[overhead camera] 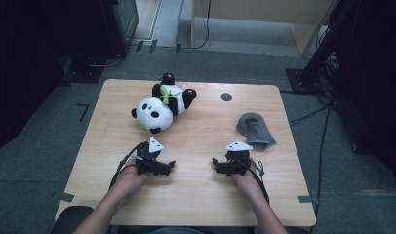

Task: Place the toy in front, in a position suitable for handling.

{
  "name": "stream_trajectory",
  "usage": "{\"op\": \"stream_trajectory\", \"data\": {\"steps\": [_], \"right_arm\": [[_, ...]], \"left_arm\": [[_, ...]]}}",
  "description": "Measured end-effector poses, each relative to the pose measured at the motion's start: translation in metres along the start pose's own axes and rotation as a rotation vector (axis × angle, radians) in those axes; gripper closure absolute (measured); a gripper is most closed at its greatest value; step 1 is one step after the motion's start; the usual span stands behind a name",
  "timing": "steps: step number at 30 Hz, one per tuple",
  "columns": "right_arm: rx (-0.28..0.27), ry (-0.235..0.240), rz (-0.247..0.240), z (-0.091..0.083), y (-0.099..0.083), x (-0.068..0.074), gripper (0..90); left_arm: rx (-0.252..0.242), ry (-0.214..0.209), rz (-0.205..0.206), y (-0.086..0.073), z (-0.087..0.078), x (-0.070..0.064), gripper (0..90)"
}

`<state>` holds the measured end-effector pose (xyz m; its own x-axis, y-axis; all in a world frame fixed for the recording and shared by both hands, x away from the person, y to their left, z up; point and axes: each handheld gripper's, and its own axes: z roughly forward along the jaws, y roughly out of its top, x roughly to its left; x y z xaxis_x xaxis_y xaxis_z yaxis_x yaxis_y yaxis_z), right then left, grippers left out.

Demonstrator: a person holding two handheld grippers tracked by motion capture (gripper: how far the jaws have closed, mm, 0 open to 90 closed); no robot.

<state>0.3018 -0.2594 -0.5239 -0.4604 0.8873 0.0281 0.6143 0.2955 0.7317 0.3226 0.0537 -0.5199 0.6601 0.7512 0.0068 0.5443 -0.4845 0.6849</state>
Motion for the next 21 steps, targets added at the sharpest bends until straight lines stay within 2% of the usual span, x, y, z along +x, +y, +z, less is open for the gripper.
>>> {"op": "stream_trajectory", "data": {"steps": [13, 21], "right_arm": [[0.000, 0.001, 0.000, -0.0001, -0.0001, -0.0002, 10.9], [0.001, 0.005, 0.000, -0.0009, -0.0008, -0.0005, 10.9]], "left_arm": [[-0.001, 0.044, -0.046, -0.0024, -0.0022, -0.0055, 0.9], [-0.002, 0.044, -0.048, -0.0027, -0.0025, -0.0058, 0.9]]}}
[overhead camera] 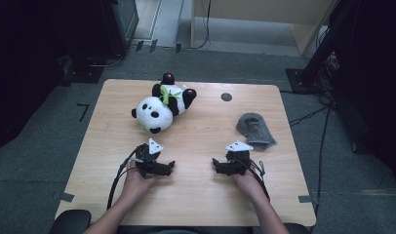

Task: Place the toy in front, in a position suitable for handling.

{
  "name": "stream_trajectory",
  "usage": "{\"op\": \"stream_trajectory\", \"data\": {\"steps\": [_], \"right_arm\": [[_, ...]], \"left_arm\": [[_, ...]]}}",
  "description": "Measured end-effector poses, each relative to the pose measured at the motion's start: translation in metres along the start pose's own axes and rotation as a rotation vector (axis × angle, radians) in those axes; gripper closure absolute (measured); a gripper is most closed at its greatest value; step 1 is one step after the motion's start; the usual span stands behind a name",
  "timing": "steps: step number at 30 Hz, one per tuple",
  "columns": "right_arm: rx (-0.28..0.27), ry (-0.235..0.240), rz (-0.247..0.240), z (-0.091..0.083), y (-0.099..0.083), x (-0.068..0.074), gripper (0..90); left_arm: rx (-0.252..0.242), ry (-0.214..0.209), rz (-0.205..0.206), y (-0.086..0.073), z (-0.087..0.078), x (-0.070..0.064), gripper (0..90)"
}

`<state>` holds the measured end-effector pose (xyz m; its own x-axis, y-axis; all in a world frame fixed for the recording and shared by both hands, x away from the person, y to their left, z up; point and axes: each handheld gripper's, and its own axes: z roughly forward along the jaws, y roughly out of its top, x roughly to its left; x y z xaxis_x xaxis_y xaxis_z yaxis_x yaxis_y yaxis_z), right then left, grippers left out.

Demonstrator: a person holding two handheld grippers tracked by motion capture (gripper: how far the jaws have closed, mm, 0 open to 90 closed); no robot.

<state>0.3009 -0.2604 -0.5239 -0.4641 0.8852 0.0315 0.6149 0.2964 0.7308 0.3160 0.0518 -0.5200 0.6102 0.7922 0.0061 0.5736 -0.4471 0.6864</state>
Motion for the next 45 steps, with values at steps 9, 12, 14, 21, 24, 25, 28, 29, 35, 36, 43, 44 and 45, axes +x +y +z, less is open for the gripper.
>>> {"op": "stream_trajectory", "data": {"steps": [9, 12, 14, 21, 24, 25, 28, 29, 35, 36, 43, 44, 45], "right_arm": [[0.001, 0.012, -0.010, 0.000, 0.000, -0.002, 10.3], [0.001, 0.012, -0.010, 0.000, 0.000, -0.001, 10.3], [0.002, 0.010, -0.012, -0.001, -0.001, -0.001, 10.3], [0.002, 0.011, -0.011, -0.001, -0.001, -0.001, 10.3], [0.002, 0.011, -0.012, -0.001, -0.001, -0.001, 10.3], [0.001, 0.010, -0.014, -0.001, -0.001, -0.001, 10.3], [0.001, 0.010, -0.014, -0.001, -0.001, -0.001, 10.3], [0.001, 0.010, -0.014, -0.001, -0.001, -0.001, 10.3], [0.001, 0.010, -0.014, -0.001, -0.001, -0.001, 10.3], [0.001, 0.010, -0.015, -0.001, -0.001, -0.001, 10.3], [0.001, 0.009, -0.016, -0.001, -0.001, -0.001, 10.2], [0.000, 0.009, -0.016, -0.001, -0.001, -0.001, 10.2], [0.001, 0.009, -0.018, -0.001, -0.001, -0.001, 10.2]], "left_arm": [[-0.001, -0.004, 0.003, 0.000, 0.000, 0.000, 0.9], [0.000, -0.004, 0.005, 0.000, 0.000, 0.000, 0.9], [0.002, -0.021, 0.022, -0.002, -0.002, 0.002, 0.9], [0.033, -0.044, 0.048, 0.003, -0.007, 0.002, 7.4], [0.023, -0.050, 0.045, 0.004, -0.009, 0.003, 13.8], [0.028, -0.066, 0.042, 0.005, -0.010, 0.004, 14.7], [0.028, -0.091, 0.031, 0.006, -0.012, 0.006, 15.6], [0.029, -0.096, 0.029, 0.008, -0.013, 0.007, 15.7], [0.011, -0.149, -0.008, 0.015, -0.026, 0.015, 16.3], [0.009, -0.159, -0.019, 0.016, -0.028, 0.017, 16.3], [-0.011, -0.135, -0.049, 0.022, -0.040, 0.029, 24.6], [-0.010, -0.139, -0.049, 0.023, -0.040, 0.030, 24.6], [-0.005, -0.142, -0.043, 0.024, -0.039, 0.031, 24.7]]}}
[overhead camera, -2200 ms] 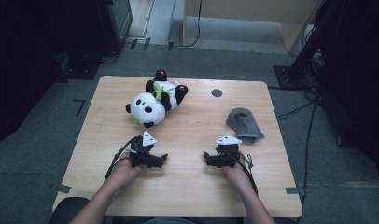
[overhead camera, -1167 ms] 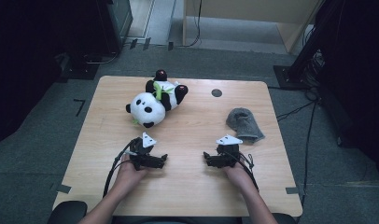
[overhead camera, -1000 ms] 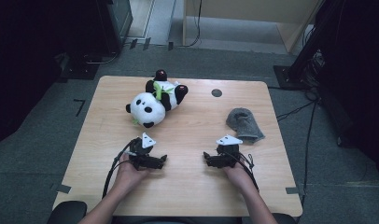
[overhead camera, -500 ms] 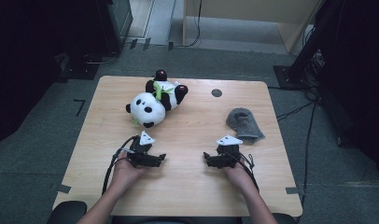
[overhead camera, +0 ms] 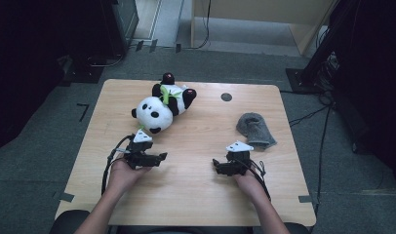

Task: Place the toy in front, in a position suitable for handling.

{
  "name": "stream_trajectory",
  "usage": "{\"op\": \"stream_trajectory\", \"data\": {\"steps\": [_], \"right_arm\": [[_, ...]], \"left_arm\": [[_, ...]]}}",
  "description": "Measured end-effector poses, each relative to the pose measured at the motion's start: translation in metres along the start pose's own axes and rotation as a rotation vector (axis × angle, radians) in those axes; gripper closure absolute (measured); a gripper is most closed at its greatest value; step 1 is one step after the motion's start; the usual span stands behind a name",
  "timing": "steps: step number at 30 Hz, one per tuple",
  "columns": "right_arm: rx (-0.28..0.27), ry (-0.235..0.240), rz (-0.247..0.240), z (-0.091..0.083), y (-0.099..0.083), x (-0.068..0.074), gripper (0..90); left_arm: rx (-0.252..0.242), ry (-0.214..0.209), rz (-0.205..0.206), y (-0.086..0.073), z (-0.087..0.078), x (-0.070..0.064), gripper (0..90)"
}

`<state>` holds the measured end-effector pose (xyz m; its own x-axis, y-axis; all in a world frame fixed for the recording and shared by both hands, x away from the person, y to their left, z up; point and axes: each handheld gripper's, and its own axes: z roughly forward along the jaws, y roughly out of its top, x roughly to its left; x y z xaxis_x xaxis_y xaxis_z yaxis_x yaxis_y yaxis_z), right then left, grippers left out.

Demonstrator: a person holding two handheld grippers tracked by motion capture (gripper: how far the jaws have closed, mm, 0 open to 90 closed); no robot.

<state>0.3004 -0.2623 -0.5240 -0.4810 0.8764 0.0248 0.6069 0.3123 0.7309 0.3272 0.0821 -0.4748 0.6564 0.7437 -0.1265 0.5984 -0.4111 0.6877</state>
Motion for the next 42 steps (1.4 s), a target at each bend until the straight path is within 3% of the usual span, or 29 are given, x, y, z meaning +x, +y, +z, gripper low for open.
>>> {"op": "stream_trajectory", "data": {"steps": [2, 9, 23, 42], "right_arm": [[-0.001, 0.000, -0.002, 0.000, 0.000, 0.000, 10.2], [0.002, -0.001, 0.003, 0.000, 0.000, 0.000, 10.1], [0.001, 0.001, 0.003, 0.000, 0.000, 0.000, 9.8], [0.001, 0.002, 0.003, 0.000, 0.000, 0.000, 9.6]], "left_arm": [[0.007, 0.011, 0.006, 0.002, -0.001, 0.001, 25.4], [-0.015, -0.025, 0.009, 0.015, -0.009, 0.008, 32.1], [-0.023, -0.006, 0.028, 0.046, -0.017, 0.021, 35.7], [-0.046, 0.025, 0.040, 0.089, -0.013, 0.037, 34.9]]}}
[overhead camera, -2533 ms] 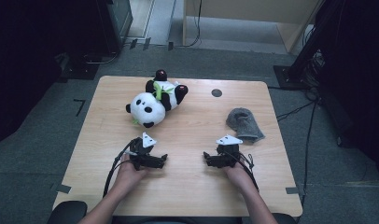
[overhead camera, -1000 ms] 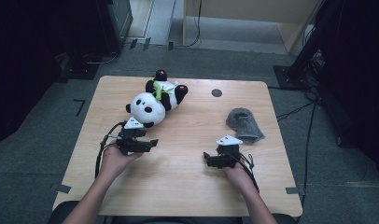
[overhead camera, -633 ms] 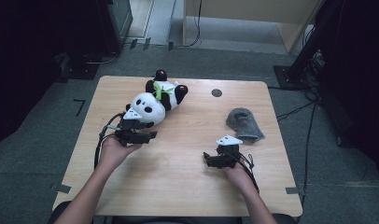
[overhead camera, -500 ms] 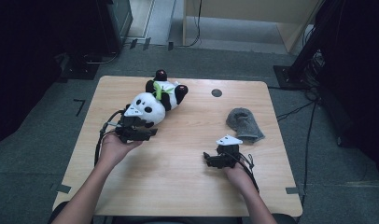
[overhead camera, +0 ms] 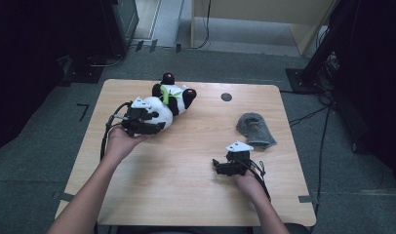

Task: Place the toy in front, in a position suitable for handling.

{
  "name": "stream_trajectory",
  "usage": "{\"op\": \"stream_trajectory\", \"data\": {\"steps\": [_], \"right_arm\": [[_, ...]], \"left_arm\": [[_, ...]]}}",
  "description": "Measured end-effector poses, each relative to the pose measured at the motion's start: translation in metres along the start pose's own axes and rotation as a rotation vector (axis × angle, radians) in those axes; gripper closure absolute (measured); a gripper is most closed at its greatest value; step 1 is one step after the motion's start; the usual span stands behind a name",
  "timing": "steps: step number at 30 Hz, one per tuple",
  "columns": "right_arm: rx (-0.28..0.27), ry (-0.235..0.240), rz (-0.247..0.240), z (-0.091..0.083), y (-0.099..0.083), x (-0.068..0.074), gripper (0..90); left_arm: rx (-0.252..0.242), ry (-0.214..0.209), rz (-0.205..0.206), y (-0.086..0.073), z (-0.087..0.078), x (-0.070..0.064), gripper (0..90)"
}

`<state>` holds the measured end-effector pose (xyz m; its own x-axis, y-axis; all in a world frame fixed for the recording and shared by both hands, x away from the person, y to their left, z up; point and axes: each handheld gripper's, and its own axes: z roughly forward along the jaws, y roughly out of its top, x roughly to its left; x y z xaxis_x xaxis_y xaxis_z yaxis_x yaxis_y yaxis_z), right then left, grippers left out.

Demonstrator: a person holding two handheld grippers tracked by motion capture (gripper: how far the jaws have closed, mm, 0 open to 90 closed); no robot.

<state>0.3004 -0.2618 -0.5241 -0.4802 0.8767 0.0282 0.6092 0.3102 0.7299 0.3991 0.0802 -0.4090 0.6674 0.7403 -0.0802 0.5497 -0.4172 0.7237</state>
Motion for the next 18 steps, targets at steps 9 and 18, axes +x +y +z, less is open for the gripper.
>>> {"op": "stream_trajectory", "data": {"steps": [9, 18], "right_arm": [[0.008, 0.009, -0.008, 0.001, 0.000, 0.001, 6.8], [0.007, -0.007, 0.003, -0.001, -0.002, 0.002, 6.8]], "left_arm": [[-0.036, -0.017, -0.015, 0.018, 0.005, 0.013, 33.7], [-0.061, -0.033, -0.013, 0.031, 0.016, 0.019, 33.7]]}}
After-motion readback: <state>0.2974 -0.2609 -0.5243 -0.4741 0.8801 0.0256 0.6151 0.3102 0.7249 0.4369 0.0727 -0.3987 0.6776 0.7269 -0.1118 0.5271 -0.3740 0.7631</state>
